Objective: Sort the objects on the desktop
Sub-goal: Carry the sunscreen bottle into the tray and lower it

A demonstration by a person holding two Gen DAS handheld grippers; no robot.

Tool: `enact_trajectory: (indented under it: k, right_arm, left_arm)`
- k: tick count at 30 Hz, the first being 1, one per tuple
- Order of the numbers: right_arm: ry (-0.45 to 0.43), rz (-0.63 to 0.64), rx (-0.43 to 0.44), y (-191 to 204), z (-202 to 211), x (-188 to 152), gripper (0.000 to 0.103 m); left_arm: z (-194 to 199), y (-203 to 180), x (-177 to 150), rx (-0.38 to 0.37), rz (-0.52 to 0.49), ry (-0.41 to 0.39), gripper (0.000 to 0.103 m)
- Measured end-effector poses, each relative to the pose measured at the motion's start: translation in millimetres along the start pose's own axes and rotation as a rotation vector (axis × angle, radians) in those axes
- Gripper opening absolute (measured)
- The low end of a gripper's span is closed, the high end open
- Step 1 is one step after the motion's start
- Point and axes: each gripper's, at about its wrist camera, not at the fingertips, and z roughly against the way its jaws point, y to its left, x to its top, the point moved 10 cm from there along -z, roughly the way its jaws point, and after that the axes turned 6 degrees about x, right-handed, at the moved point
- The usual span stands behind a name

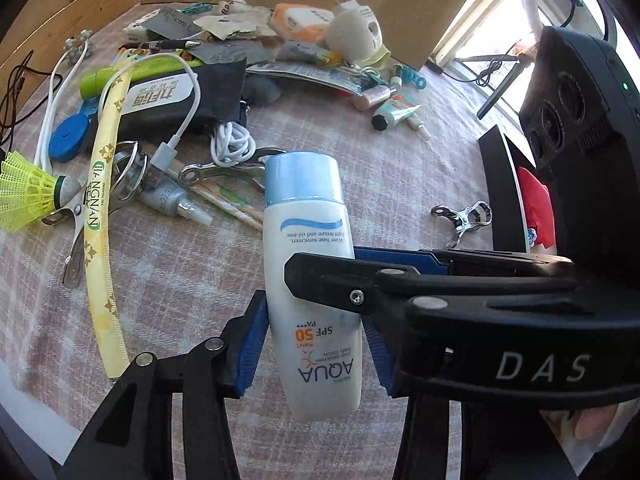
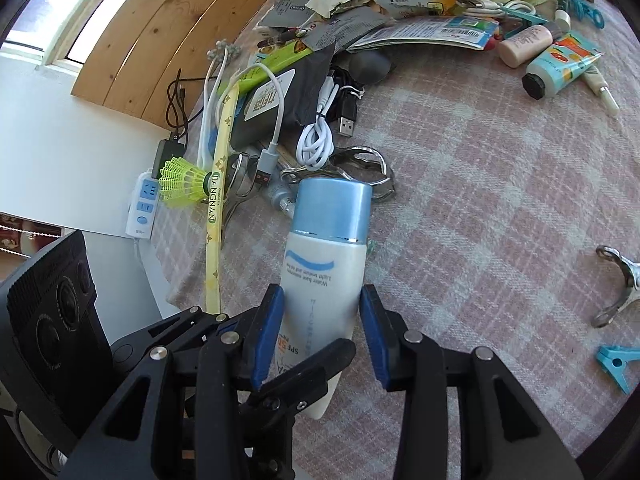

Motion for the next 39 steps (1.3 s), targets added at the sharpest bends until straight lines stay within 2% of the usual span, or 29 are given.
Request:
enact_trajectory:
  k: [4,10,17,22,27,35,37,39]
  right_arm:
    - [-0.046,-0.009,-0.009,-11.2,34.7,-1.3,0.039]
    - [-0.138,-0.051,-0.047,-46.7,101.4,-4.4,0.039]
    - [-0.239,-0.133,-0.099,-110.0,183.0,-4.3,0.039]
    - [-0.298,-0.194,-0.141,-154.6,228.4,-3.7,0.039]
    - [-0.322,-0.24,-0.168,-191.7,256.3,-5.6,0.039]
    - [-0.322,-0.287,-0.175,-223.8,268.5,-11.2,0.039]
    - [-0.314,-0.304,-0.175,-227.8,267.8,-11.2,0.04]
    - [-0.31,-0.322,-0.185,-229.8,267.9,-12.4,0.042]
  left_arm:
    - [7.1,-40.3,9.0,-0.016,-0.056,-0.018,0.045]
    - [8.6,-122.6,24.1,-0.072,-0.143,-0.03,0.044]
    - [-2.2,-217.3,47.5,-0.145,-0.246,-0.026,0.045]
    - [-17.5,-265.7,56.5,-0.169,-0.31,-0.015,0.045]
    - [-34.3,-294.8,58.0,-0.173,-0.356,0.007,0.045]
    - [-50.4,-312.2,53.4,-0.164,-0.405,0.046,0.045]
    - [-53.9,-311.0,51.4,-0.147,-0.415,0.064,0.056]
    - [-52.0,-306.8,52.0,-0.128,-0.429,0.044,0.056]
